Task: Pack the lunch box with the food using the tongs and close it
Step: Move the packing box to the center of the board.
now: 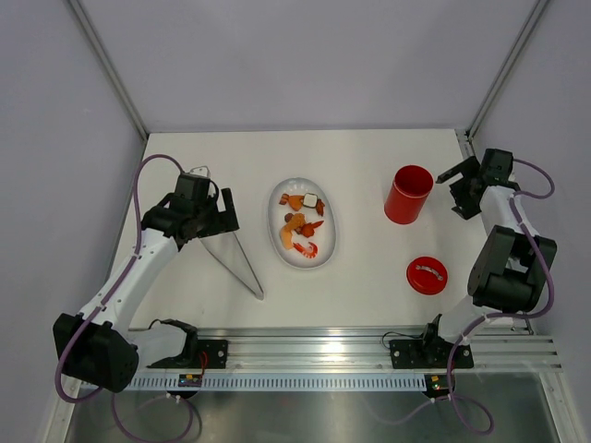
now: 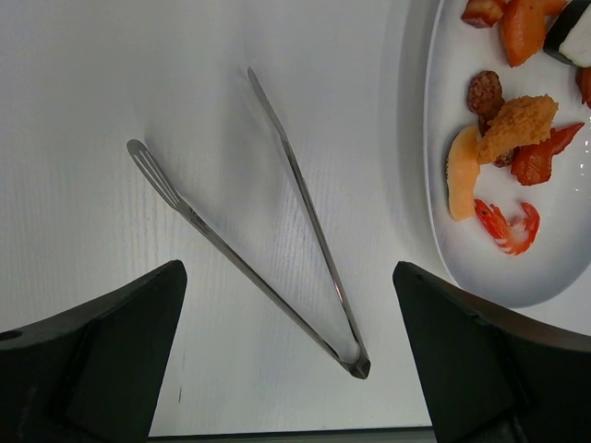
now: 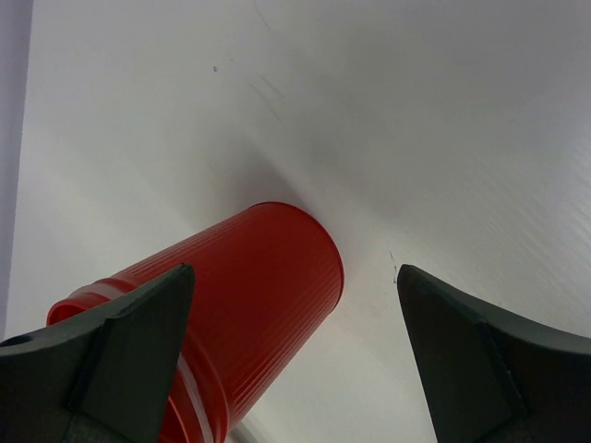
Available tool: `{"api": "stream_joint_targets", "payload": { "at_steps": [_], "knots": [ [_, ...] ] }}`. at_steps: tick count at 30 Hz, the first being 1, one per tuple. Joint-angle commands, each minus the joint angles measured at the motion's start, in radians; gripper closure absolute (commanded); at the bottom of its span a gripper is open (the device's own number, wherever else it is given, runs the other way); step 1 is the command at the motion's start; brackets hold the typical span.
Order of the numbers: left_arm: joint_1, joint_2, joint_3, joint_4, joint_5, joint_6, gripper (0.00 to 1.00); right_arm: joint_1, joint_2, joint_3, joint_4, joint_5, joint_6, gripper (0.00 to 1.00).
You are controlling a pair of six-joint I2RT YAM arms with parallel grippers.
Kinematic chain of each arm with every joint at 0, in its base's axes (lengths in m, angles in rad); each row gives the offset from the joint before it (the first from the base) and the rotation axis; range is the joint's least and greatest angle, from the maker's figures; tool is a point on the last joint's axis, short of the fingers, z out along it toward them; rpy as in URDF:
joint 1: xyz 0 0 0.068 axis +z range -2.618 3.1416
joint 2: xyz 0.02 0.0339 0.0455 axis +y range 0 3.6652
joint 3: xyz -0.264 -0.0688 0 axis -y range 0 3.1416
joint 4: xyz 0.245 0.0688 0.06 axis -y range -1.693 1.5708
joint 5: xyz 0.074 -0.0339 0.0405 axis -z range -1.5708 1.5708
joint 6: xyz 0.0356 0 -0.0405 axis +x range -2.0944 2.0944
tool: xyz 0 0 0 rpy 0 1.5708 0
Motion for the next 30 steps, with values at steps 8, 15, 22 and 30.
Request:
{"api": "stream_joint_targets", "payload": {
  "at_steps": [8,15,22,30],
  "knots": [
    [-0.005,0.025,0.044,-0.016,-0.007,0.016,0.01,0.011,0.114,-0.062,0.13,-0.182,0.067,0.02],
    [-0.005,0.042,0.053,-0.052,-0.004,0.006,0.01,0.137,0.098,-0.12,0.176,-0.23,0.145,0.01],
    [-0.005,0.048,0.032,-0.064,0.036,-0.034,0.01,0.208,0.117,-0.1,0.164,-0.215,0.179,0.01],
    [-0.017,0.039,-0.011,-0.095,0.002,-0.119,0.01,0.206,0.013,-0.046,0.037,-0.074,0.128,0.0]
  ]
}}
